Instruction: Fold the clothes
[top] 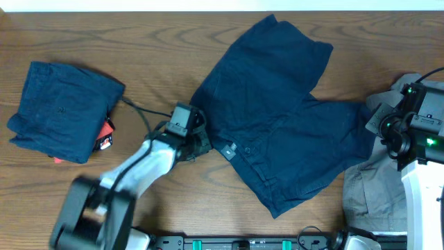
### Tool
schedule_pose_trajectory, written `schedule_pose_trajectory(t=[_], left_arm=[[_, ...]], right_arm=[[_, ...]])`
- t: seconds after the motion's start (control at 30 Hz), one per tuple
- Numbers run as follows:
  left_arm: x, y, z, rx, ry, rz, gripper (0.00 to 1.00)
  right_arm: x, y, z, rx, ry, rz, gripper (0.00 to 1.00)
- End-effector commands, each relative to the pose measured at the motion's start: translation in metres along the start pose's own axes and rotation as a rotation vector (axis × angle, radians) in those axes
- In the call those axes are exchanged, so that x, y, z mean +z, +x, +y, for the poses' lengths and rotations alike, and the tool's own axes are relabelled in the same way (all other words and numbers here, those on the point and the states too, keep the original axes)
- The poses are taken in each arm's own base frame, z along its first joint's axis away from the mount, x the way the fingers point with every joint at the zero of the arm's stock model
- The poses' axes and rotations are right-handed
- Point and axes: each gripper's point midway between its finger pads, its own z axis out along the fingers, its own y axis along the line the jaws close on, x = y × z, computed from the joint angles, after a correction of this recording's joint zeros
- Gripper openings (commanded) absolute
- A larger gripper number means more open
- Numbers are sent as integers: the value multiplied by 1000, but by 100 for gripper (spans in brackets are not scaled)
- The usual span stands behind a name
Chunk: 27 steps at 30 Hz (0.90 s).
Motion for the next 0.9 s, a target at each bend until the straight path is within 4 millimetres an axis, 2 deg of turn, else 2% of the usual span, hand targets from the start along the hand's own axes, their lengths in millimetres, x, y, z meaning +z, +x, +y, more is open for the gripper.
schedule_pose_trajectory(t=[0.0, 0.17, 0.23, 0.33, 0.43, 0.53, 0.6, 0.67, 0.77, 0.8, 0.83, 0.87], left_arm=[[24, -8, 8, -17, -16, -5, 6], [49, -49, 40, -88, -60, -110, 6], [52, -74, 53, -135, -65, -146, 6], [48, -123, 69, -197, -56, -207, 6], [36, -170, 66, -243, 36, -245, 6], [18, -200, 55, -252, 118, -246, 6], [6, -206, 43, -196, 164, -212, 6], [-1, -200, 34, -166, 189, -150, 6], [-1, -168, 19, -176, 237, -6, 6], [0, -156, 14, -174, 245, 44, 10], [1, -148, 13, -164, 241, 72, 27], [3, -142, 11, -146, 234, 89, 52]], right_arm=[[-3, -4, 1, -7, -8, -10, 1], [-3, -1, 4, -9, -28, 2, 1], [-3, 0, 6, -9, -37, 8, 1], [-3, 3, 9, -9, -55, 22, 1], [-3, 4, 12, -9, -70, 28, 1], [-3, 4, 11, -9, -69, 27, 1], [-3, 2, 12, -9, -71, 22, 1], [-3, 0, 13, -9, -74, 14, 2], [-3, -1, 13, -9, -76, 8, 2], [-3, -2, 13, -9, -76, 6, 3], [-3, -2, 13, -9, -75, 6, 3], [-3, -2, 13, -9, -73, 5, 4]])
